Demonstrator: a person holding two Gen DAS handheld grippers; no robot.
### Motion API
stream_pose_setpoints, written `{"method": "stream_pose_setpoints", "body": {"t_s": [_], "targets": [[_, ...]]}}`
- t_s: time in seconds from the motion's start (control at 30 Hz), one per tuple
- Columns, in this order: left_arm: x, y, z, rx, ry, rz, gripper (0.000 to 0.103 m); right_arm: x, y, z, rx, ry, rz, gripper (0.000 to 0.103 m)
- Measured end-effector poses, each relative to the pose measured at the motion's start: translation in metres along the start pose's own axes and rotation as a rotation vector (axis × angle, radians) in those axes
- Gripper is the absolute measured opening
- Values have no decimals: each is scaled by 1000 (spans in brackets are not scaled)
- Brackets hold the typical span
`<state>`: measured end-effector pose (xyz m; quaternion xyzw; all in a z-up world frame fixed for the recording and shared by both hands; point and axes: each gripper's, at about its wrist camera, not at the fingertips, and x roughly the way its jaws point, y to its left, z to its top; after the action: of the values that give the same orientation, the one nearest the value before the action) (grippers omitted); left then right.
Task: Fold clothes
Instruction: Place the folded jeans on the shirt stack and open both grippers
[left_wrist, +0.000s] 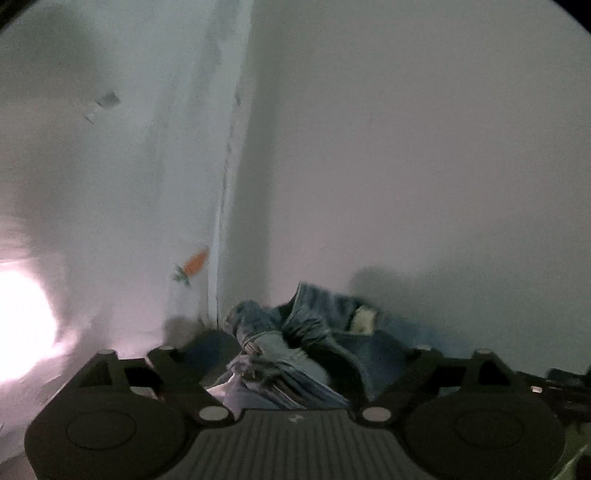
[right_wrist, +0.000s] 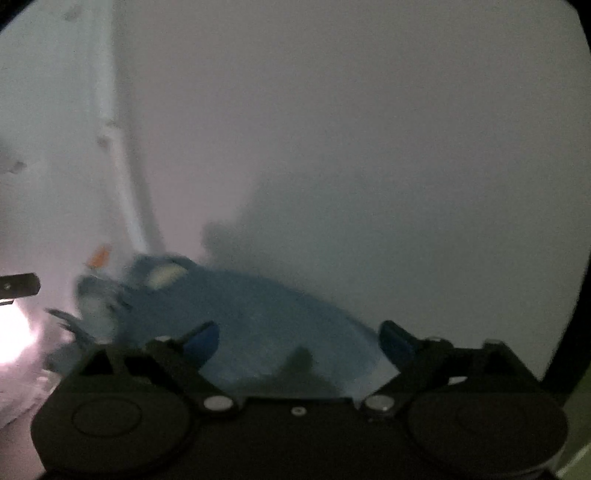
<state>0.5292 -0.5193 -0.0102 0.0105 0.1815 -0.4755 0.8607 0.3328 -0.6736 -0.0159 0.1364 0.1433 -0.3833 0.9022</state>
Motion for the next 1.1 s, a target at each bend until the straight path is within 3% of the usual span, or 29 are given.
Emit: {"method": "stream_pose_setpoints", "body": {"t_s": [0.07, 0.27, 0.37, 0.47, 0.57, 0.67, 0.83, 0.97, 1.1], "targets": [[-54, -2, 1, -43, -68, 44, 103, -18, 11, 7, -32, -67, 75, 103], [-215, -16, -16, -93, -242, 228, 103, -98, 52, -1, -141, -215, 348, 103], [-287, -34, -35, -119, -277, 376, 103, -141, 70, -4, -111, -172, 540, 103], [-354, -51, -60, -215, -297, 530, 103, -176, 94, -13, -66, -129, 700, 103], [-410, -58, -79, -303, -273, 624, 103, -225, 116, -30, -129, -104, 809, 103], [-464, -70, -99, -284, -266, 709, 103, -280, 127, -52, -152, -52, 866, 103], [-547, -86, -128, -231, -182, 834, 103, -364, 129, -88, -177, 61, 933, 103], [-597, -95, -153, -241, -76, 902, 103, -430, 127, -121, -275, 105, 934, 103], [-641, -108, -179, -232, 14, 917, 103, -488, 120, -148, -373, 107, 920, 103]]}}
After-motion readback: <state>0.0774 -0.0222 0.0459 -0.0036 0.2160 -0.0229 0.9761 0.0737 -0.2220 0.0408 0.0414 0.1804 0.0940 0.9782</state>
